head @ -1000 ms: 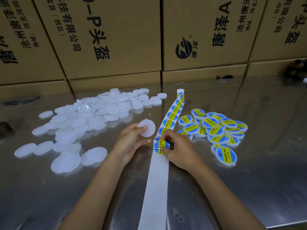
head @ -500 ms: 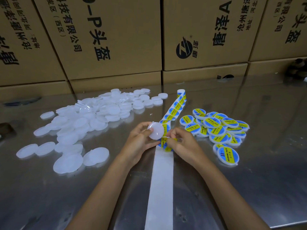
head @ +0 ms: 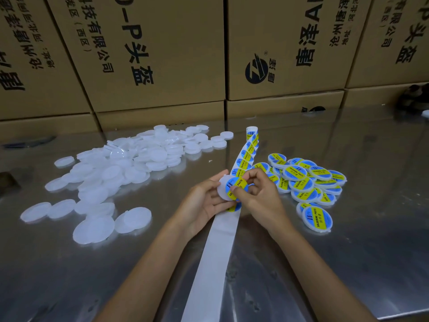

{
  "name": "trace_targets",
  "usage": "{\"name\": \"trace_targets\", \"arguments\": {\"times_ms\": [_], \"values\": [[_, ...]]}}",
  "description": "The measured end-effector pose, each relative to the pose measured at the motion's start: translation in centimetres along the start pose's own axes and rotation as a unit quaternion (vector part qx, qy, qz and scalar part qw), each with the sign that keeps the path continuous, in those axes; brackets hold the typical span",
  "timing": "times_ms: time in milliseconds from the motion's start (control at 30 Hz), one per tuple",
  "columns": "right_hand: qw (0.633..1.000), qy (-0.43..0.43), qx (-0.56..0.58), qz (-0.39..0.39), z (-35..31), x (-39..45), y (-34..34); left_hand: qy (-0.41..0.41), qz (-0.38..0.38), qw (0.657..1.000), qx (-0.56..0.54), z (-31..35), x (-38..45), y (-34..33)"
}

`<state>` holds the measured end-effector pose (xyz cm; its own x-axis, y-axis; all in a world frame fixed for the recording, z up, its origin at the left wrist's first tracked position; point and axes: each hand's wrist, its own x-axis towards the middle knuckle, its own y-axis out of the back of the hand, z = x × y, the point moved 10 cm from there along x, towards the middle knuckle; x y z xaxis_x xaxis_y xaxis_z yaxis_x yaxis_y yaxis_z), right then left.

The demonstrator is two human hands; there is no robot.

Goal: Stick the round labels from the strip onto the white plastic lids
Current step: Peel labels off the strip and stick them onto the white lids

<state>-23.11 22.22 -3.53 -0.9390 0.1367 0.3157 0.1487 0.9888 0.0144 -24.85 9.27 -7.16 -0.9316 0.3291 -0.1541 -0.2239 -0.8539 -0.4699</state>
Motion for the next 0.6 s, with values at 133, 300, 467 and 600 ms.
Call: {"name": "trace_targets", "arguments": {"times_ms": [133,300,467,600], "values": [[0.999,0.034,-0.042,-0.001,0.1,0.0,-0.2,0.006,-0.013,1.000,0.004,-0.2,0.0,-0.5],[0.998,0.048,-0.046,0.002,0.3,0.1,-0.3,0.009,-0.026,1.000,0.003,-0.3,-0.1,-0.9],[0.997,0.054,-0.058,0.012,0.3,0.1,-0.1,0.007,-0.037,0.999,0.009,-0.3,-0.2,-1.4],[0.993,0.079,-0.087,0.020,-0.3,-0.1,0.2,0.003,-0.042,0.999,0.019,-0.2,-0.4,-1.6]]}}
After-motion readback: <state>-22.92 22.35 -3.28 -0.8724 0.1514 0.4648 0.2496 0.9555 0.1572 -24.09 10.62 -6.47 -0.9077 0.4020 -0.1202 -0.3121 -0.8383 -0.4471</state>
